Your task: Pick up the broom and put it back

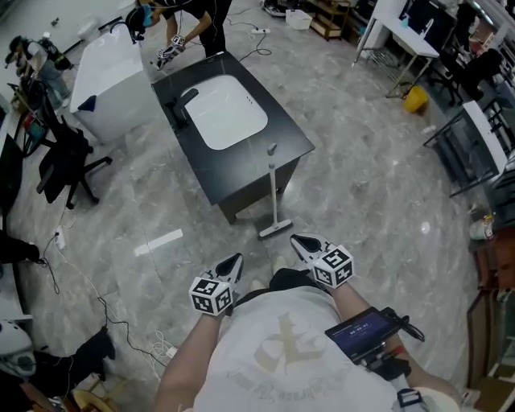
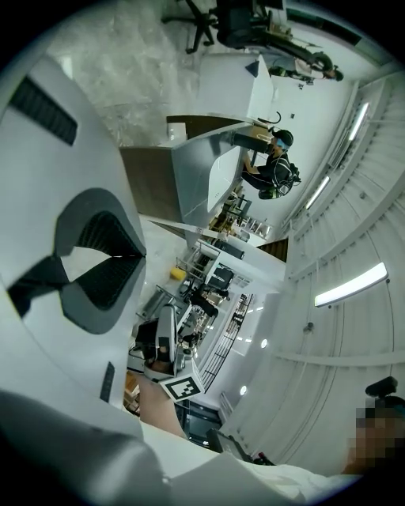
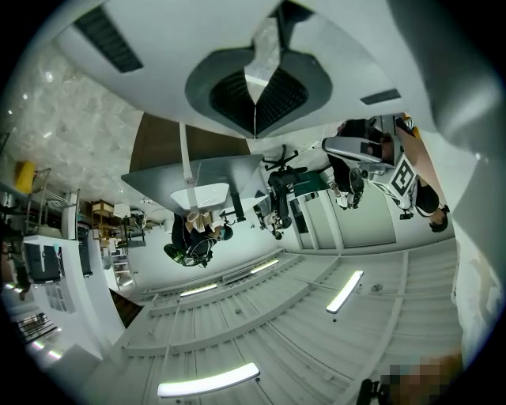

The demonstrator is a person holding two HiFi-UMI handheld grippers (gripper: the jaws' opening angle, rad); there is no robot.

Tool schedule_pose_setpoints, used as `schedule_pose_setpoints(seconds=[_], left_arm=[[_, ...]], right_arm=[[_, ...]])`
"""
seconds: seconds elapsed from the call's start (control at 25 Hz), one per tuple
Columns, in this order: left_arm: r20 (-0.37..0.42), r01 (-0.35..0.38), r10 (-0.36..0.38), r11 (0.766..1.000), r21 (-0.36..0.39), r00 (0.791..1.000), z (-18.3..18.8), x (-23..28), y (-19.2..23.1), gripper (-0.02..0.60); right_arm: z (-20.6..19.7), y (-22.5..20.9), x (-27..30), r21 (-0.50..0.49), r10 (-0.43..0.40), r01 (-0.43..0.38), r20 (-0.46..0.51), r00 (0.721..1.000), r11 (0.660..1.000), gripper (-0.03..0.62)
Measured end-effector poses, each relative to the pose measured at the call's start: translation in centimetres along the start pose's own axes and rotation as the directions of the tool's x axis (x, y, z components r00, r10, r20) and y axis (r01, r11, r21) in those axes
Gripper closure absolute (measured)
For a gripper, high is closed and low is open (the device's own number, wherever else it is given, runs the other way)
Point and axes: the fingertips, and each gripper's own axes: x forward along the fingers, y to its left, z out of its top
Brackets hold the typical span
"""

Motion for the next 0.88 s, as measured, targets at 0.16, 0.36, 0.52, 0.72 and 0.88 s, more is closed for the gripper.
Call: schedule_pose_setpoints(seconds=[0.16, 0.36, 0.52, 0.72, 0.88], left_arm=[[-0.008, -0.016, 0.016, 1.0, -0.027, 1.0, -0.1, -0.2, 1.2, 0.569], [-0.014, -0.038, 0.037, 0.998, -0.047, 0.999, 0.5, 0.3, 2.8, 0.569], [-0.016, -0.044, 0.043, 0.998, -0.049, 0.999, 1.6, 0.9, 3.5, 0.569], [-0.013, -0.039, 0.039, 0.998, -0.043, 0.999, 2.9, 2.5, 4.1, 0.569], [-0.02, -0.052, 0.051, 0.997, -0.049, 0.998, 3.3, 3.8, 5.0, 0.569]], right_arm=[[-0.3, -0.1, 1.7, 0.011, 0.008, -0.007, -0.04, 0.999, 1.0, 0.576], [0.1, -1.7, 3.8, 0.034, 0.002, 0.001, -0.07, 0.998, 0.999, 0.576], [0.5, -2.7, 4.8, 0.047, -0.007, 0.011, -0.085, 0.996, 0.999, 0.576], [0.5, -5.1, 6.4, 0.06, -0.041, 0.048, -0.099, 0.994, 0.997, 0.576], [0.0, -7.7, 8.2, 0.06, -0.07, 0.078, -0.117, 0.991, 0.995, 0.576]])
